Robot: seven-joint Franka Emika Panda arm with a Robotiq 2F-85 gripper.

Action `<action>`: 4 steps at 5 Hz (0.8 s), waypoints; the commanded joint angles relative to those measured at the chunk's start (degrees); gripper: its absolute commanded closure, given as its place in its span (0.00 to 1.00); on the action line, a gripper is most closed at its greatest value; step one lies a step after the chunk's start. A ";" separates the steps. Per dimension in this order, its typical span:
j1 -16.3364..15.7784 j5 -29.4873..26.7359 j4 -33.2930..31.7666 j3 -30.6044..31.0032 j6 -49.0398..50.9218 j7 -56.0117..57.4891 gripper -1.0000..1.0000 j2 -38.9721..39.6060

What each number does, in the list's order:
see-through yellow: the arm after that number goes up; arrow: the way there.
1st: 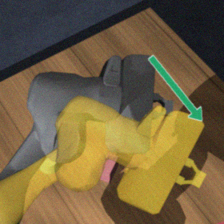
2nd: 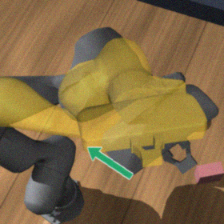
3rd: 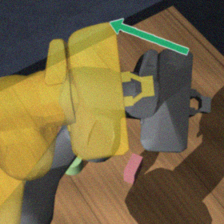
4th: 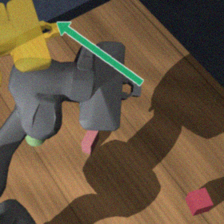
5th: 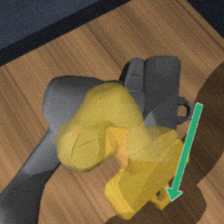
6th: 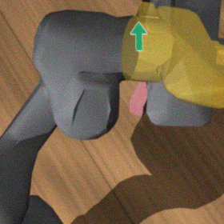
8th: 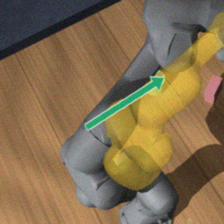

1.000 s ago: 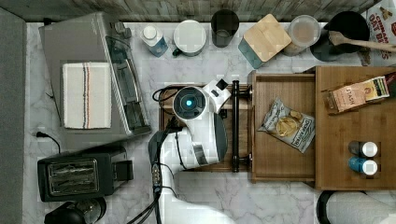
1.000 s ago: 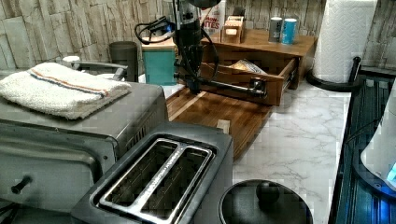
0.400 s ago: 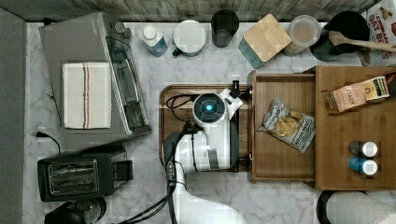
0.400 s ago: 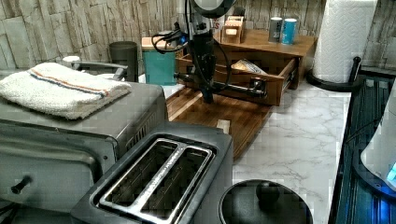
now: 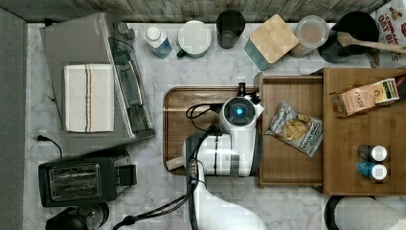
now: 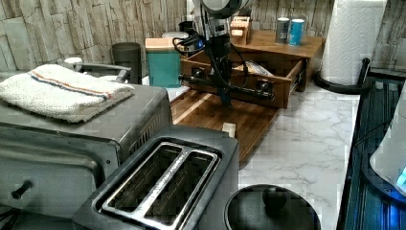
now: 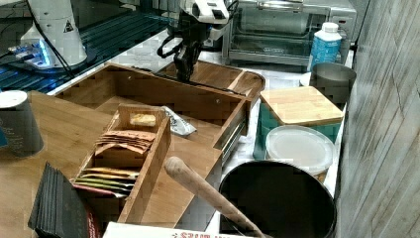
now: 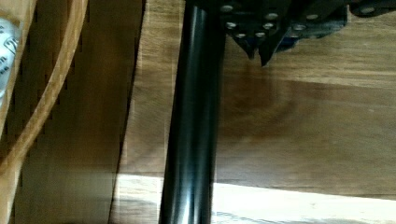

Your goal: Close the drawer.

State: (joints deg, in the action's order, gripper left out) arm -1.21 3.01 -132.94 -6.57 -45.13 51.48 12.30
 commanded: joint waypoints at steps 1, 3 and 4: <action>5.96 2.36 4.62 -4.61 -1.54 8.08 1.00 -3.85; 11.44 -1.84 8.84 -6.89 -2.95 18.71 1.00 -1.27; 14.20 -10.03 10.94 -7.89 -6.33 26.77 1.00 1.82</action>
State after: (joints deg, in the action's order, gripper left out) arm 4.22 -2.45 -131.38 -9.24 -46.94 70.84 12.37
